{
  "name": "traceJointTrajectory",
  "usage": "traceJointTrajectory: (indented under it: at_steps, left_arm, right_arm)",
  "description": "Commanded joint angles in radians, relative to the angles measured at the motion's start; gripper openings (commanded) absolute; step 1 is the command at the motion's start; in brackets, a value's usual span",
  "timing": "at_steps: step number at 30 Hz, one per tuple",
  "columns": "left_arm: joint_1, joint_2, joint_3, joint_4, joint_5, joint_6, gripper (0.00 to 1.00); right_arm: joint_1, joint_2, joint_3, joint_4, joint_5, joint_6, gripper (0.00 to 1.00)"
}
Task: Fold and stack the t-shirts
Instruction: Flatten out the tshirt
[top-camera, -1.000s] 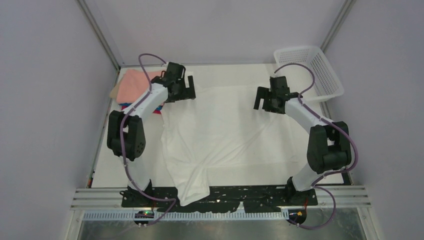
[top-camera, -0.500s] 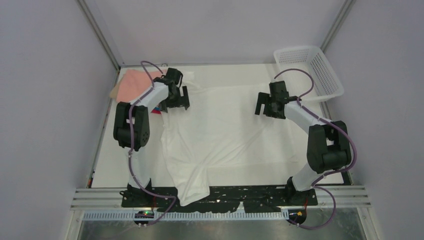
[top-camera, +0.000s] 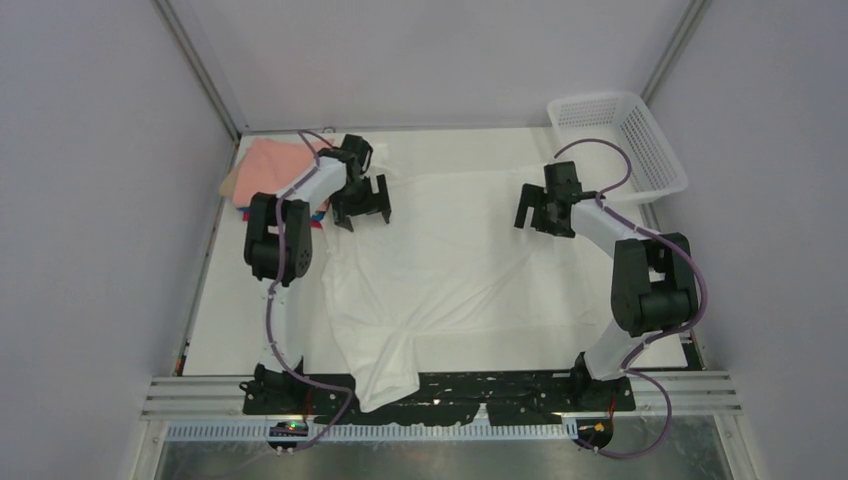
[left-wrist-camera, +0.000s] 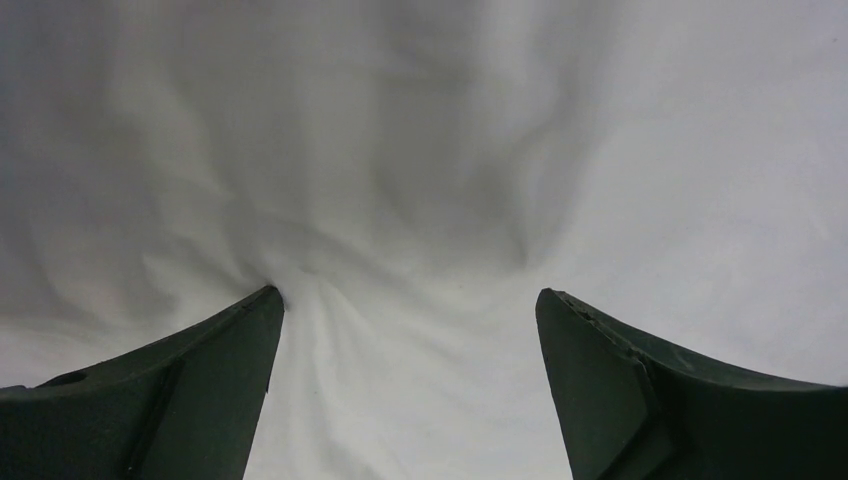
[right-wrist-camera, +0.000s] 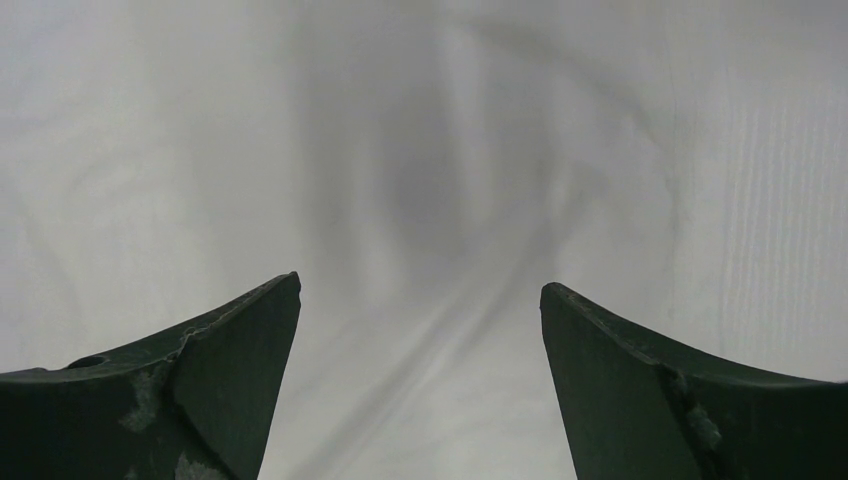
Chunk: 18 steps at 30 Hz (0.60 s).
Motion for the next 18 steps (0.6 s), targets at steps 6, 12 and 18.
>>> traceJointTrajectory:
  at_steps: [6, 12, 18]
  left_arm:
    - [0.021, 0.252, 0.448, -0.256, 0.025, -0.046, 0.99]
    - [0.031, 0.406, 0.774, -0.335, 0.067, -0.042, 0.99]
    - [0.072, 0.359, 0.683, -0.193, 0.128, -0.061, 0.99]
  right_arm:
    - [-0.019, 0.009, 0.048, 0.057, -0.042, -0.002, 0.95]
    - [-0.057, -0.013, 0.035, 0.079, -0.053, -0.001, 0.95]
    - [-0.065, 0.009, 0.048, 0.088, -0.086, -0.017, 0.95]
